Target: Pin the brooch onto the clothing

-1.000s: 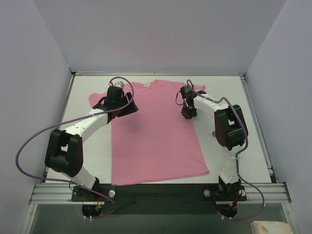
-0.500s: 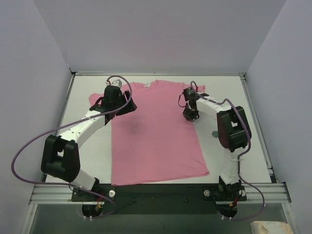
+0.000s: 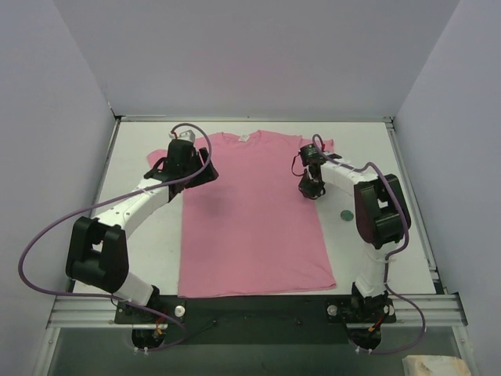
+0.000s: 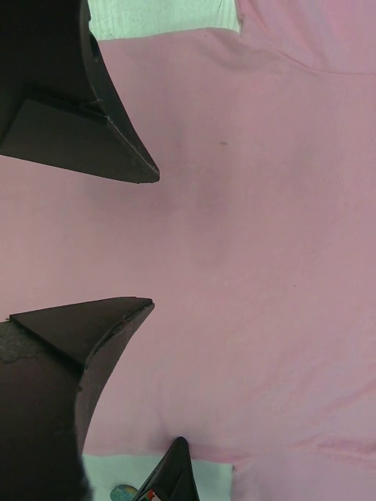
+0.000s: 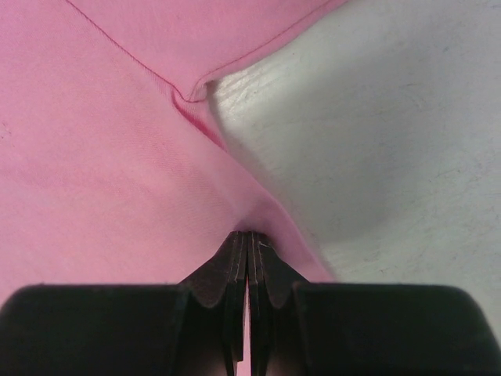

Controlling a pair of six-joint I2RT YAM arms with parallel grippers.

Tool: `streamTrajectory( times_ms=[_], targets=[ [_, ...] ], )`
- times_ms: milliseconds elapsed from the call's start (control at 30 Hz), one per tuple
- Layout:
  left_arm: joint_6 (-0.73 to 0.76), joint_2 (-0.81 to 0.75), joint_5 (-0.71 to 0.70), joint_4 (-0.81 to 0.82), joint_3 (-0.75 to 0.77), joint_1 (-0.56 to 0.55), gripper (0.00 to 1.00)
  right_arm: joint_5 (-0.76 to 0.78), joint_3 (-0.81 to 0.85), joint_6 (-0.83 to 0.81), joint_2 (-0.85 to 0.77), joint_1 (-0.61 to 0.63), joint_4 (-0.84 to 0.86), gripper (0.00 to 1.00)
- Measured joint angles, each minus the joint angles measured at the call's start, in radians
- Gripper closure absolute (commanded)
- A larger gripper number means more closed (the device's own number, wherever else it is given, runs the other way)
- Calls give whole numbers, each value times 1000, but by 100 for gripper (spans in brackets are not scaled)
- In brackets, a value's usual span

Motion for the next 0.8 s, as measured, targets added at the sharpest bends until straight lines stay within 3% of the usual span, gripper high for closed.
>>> streamTrajectory(
  times_ms=[800],
  targets=[
    [0,-2,-27,-3,-27,0,31,-4,-62,-12,-48,0,-16,100]
  ],
)
